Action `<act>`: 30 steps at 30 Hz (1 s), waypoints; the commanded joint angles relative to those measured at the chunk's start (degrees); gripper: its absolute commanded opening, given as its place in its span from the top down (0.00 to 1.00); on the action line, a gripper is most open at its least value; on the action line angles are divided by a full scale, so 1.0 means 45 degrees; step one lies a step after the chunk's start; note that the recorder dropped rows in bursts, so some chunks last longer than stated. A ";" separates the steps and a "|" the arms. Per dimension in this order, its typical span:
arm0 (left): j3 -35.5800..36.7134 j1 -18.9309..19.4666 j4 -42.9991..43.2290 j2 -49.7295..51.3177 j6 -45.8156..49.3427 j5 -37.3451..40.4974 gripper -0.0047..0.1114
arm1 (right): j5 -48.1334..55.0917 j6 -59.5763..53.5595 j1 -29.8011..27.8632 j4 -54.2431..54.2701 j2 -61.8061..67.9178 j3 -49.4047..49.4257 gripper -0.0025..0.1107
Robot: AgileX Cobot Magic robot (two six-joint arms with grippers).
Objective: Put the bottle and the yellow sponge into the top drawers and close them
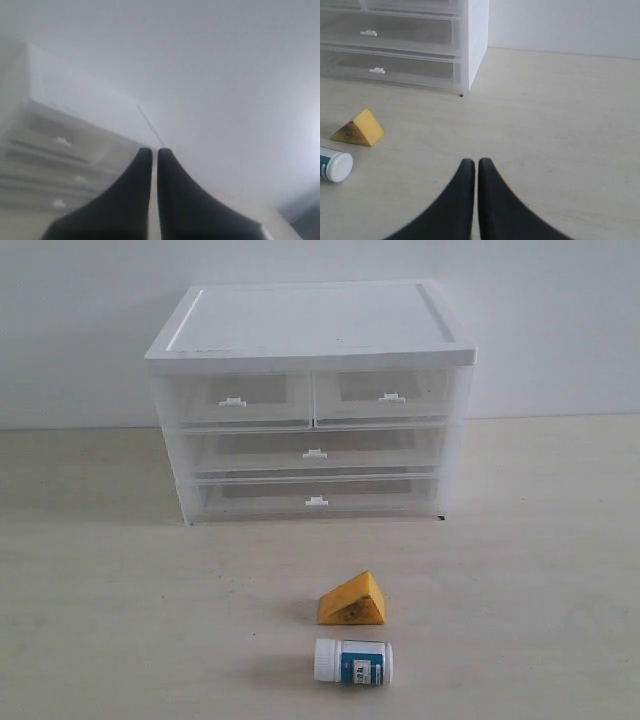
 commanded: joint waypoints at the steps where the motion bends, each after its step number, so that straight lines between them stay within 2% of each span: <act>1: -0.1528 -0.0049 -0.0053 0.4849 0.1909 0.3753 0.93 | -0.0050 -0.0072 -0.0013 -0.0131 -0.0071 -0.0010 0.98; 6: -0.3030 -0.0049 -0.0168 1.0468 0.2654 0.5830 0.93 | -0.0050 -0.0072 -0.0013 -0.0131 -0.0071 -0.0010 0.98; 10: -0.4021 -0.0076 -0.0463 1.3579 0.3372 0.6083 0.92 | -0.0050 -0.0072 -0.0013 -0.0131 -0.0071 -0.0010 0.98; 13: -0.4640 -0.0154 -0.0884 1.5195 0.3932 0.6662 0.84 | -0.0050 -0.0072 -0.0013 -0.0131 -0.0071 -0.0010 0.98; 16: -0.5300 -0.0416 -0.0884 1.6335 0.3976 0.6927 0.63 | -0.0050 -0.0072 -0.0013 -0.0131 -0.0071 -0.0010 0.98; 19: -0.6125 -0.0643 -0.0884 1.7149 0.3633 0.7168 0.46 | -0.0050 -0.0072 -0.0013 -0.0131 -0.0071 -0.0010 0.98; 24: -0.7032 -0.0789 -0.0884 1.7697 0.3563 0.7881 0.46 | -0.0050 -0.0072 -0.0013 -0.0131 -0.0071 -0.0010 0.98; 30: -0.7058 -0.0789 -0.0884 1.7697 0.3589 0.7859 0.46 | -0.0050 -0.0072 -0.0013 -0.0131 -0.0071 -0.0010 0.98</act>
